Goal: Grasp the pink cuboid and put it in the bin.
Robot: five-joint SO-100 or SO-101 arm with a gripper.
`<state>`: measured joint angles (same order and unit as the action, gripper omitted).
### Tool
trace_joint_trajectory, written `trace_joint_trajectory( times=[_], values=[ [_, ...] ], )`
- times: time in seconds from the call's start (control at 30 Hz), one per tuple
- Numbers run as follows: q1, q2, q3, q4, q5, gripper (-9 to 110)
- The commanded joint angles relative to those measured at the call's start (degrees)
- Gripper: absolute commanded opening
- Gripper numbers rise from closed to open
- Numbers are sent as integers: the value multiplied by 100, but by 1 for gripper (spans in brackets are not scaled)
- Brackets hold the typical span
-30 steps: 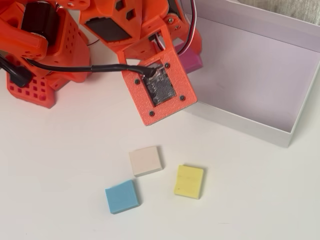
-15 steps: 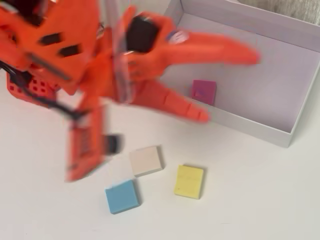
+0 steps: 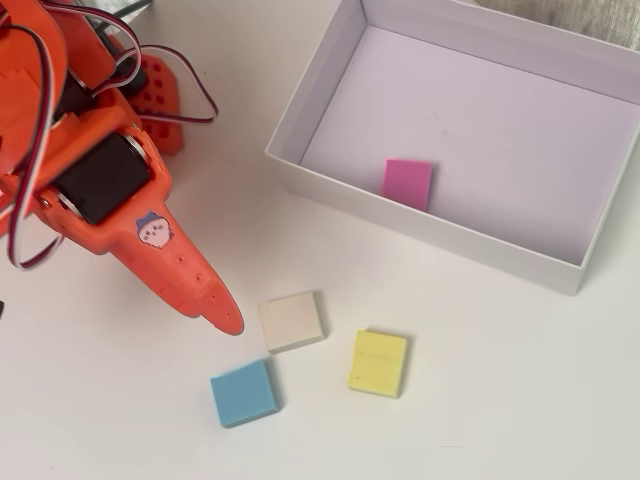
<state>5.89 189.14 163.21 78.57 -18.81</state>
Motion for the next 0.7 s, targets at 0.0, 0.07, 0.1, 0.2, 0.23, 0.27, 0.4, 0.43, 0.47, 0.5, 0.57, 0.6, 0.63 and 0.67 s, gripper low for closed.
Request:
trace_joint_trajectory(
  times=[0.0,0.07,0.1,0.2,0.23,0.27,0.4,0.43,0.47,0.5,0.57,0.6,0.63,0.67],
  values=[
    [9,44,141,-26,0,16],
    [-18,44,264,-97,26,8],
    [-44,44,334,-132,44,6],
    [-141,44,571,-211,26,-8],
    [-176,44,580,-220,26,-8],
    [-176,44,580,-220,44,-8],
    [-176,44,580,-220,35,-8],
    [-202,44,580,-220,26,-8],
    [-220,44,580,-220,18,-8],
    [-229,44,580,-220,0,-8],
    [-229,44,580,-220,0,-8],
    [-229,44,580,-220,0,-8],
    [-255,44,589,-220,0,-8],
    [-264,44,589,-220,-9,-8]
  ],
)
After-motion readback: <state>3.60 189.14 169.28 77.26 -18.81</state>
